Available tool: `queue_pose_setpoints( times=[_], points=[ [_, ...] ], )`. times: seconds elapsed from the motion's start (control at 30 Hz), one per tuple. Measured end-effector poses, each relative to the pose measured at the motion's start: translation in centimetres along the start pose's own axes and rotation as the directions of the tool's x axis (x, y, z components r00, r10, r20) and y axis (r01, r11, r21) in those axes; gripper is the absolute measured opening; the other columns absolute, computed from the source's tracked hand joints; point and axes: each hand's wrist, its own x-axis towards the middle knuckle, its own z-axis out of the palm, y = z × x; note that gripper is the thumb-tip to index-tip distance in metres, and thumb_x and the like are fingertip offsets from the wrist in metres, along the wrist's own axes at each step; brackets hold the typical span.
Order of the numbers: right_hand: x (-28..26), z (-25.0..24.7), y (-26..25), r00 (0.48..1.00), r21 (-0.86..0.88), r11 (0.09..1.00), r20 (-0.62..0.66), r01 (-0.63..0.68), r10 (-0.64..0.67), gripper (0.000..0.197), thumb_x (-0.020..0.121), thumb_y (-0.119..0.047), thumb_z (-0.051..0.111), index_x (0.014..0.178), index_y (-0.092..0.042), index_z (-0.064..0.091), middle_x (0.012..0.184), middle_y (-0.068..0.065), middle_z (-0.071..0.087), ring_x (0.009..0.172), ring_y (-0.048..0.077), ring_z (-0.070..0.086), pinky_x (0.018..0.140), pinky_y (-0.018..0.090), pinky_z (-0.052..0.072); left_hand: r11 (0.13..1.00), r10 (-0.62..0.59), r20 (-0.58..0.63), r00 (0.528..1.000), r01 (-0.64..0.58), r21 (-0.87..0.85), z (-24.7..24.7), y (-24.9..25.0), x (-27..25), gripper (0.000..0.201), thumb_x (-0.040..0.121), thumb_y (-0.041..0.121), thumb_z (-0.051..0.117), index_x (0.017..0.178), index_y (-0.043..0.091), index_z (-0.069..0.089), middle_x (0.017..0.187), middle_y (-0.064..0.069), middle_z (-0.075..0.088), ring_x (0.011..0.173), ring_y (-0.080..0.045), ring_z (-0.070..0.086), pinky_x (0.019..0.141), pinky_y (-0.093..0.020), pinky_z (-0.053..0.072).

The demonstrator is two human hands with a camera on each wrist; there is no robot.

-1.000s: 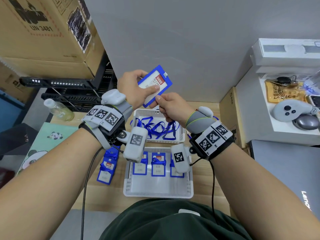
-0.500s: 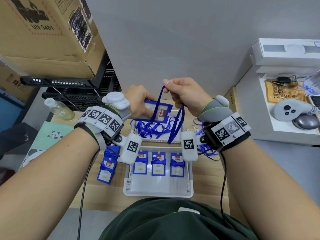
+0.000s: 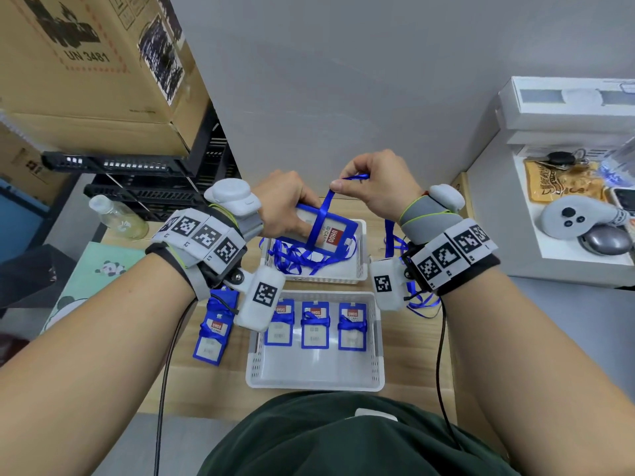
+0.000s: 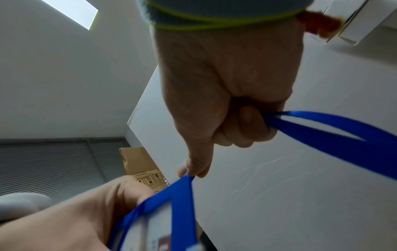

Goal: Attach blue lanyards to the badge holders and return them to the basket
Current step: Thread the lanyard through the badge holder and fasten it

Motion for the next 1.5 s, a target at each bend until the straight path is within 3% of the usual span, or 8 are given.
queue_pose_setpoints(
  times=[0.17, 0.3, 0.5, 0.63, 0.87, 0.93, 1.13, 1.5],
  points=[
    [0.2, -0.3, 1.0, 0.994, -0.043, 0.996, 0.072, -0.075, 0.078, 0.02, 0.087, -0.042, 0.069, 0.082, -0.023, 0.074, 0.063, -0.006, 0.06, 0.06, 0.007, 0.05, 0.057, 0.022, 0.04, 0.986, 0.034, -0.188, 0.982, -0.064, -0.153, 0.0, 0.1, -0.1, 0.05, 0.059, 0.031, 0.088, 0.091, 0.029, 0.05, 0.07, 0.001, 0.068, 0.066, -0.019, 0.061, 0.059, -0.03, 0.048],
    [0.1, 0.4, 1.6, 0.985, 0.04, 0.99, 0.116, -0.132, 0.126, 0.026, 0.09, -0.043, 0.066, 0.087, -0.019, 0.074, 0.071, -0.002, 0.066, 0.063, 0.007, 0.052, 0.059, 0.024, 0.043, 0.972, 0.069, -0.213, 0.975, -0.114, -0.207, -0.3, 0.4, -0.1, 0.035, 0.068, 0.028, 0.085, 0.096, 0.04, 0.066, 0.075, 0.005, 0.071, 0.07, -0.013, 0.064, 0.066, -0.028, 0.054],
    [-0.2, 1.6, 2.3, 0.972, -0.002, 0.99, 0.192, -0.139, 0.136, 0.03, 0.089, -0.007, 0.063, 0.065, -0.023, 0.058, 0.061, -0.009, 0.055, 0.055, 0.004, 0.045, 0.059, 0.024, 0.037, 0.935, -0.034, -0.277, 0.96, -0.067, -0.348, -0.3, 0.6, 0.2, 0.019, 0.075, 0.025, 0.082, 0.092, 0.025, 0.073, 0.08, 0.004, 0.071, 0.068, -0.009, 0.064, 0.057, -0.012, 0.049],
    [-0.2, 2.5, 2.6, 0.976, -0.03, 0.996, 0.194, -0.09, 0.094, 0.023, 0.09, -0.011, 0.063, 0.073, -0.023, 0.052, 0.077, -0.007, 0.059, 0.069, 0.012, 0.054, 0.067, 0.027, 0.04, 0.916, -0.083, -0.326, 0.942, -0.057, -0.398, -0.6, 0.7, 0.1, 0.011, 0.077, 0.028, 0.079, 0.084, 0.024, 0.072, 0.077, -0.002, 0.071, 0.063, -0.005, 0.058, 0.054, -0.011, 0.045],
    [-1.3, 2.2, 1.6, 0.965, 0.279, 0.956, 0.26, -0.094, 0.019, 0.021, 0.087, -0.003, 0.066, 0.106, -0.012, 0.064, 0.096, 0.002, 0.067, 0.087, 0.011, 0.062, 0.08, 0.028, 0.05, 0.898, -0.144, -0.371, 0.918, -0.036, -0.439, -1.2, 0.5, 0.3, 0.012, 0.078, 0.03, 0.078, 0.086, 0.023, 0.071, 0.08, -0.008, 0.07, 0.068, -0.014, 0.06, 0.055, -0.023, 0.05],
    [-1.6, 2.5, 1.4, 0.95, 0.389, 0.91, 0.311, -0.145, 0.018, 0.025, 0.082, 0.0, 0.068, 0.103, -0.013, 0.066, 0.102, 0.01, 0.07, 0.097, 0.023, 0.065, 0.093, 0.041, 0.052, 0.896, -0.157, -0.375, 0.914, -0.028, -0.443, -1.1, 0.4, 0.4, 0.012, 0.078, 0.031, 0.078, 0.084, 0.023, 0.071, 0.083, -0.014, 0.071, 0.069, -0.016, 0.06, 0.06, -0.032, 0.052],
    [-1.9, 3.5, 0.5, 0.928, 0.621, 0.766, 0.362, -0.167, -0.091, 0.04, 0.083, -0.018, 0.073, 0.12, -0.01, 0.062, 0.12, 0.016, 0.067, 0.115, 0.032, 0.061, 0.104, 0.051, 0.046, 0.893, -0.202, -0.382, 0.902, 0.01, -0.45, -1.1, 0.2, 0.6, 0.017, 0.08, 0.031, 0.077, 0.087, 0.017, 0.073, 0.084, -0.012, 0.072, 0.071, -0.02, 0.065, 0.067, -0.037, 0.055],
    [-2.0, 4.3, 0.5, 0.932, 0.571, 0.803, 0.358, -0.172, -0.055, 0.021, 0.1, -0.019, 0.052, 0.098, -0.005, 0.067, 0.079, 0.006, 0.073, 0.083, 0.019, 0.069, 0.092, 0.036, 0.055, 0.827, -0.332, -0.468, 0.819, 0.014, -0.563, -1.2, -0.9, 1.0, 0.013, 0.08, 0.029, 0.077, 0.085, 0.022, 0.069, 0.083, -0.006, 0.07, 0.075, -0.018, 0.066, 0.074, -0.039, 0.057]
  ],
)
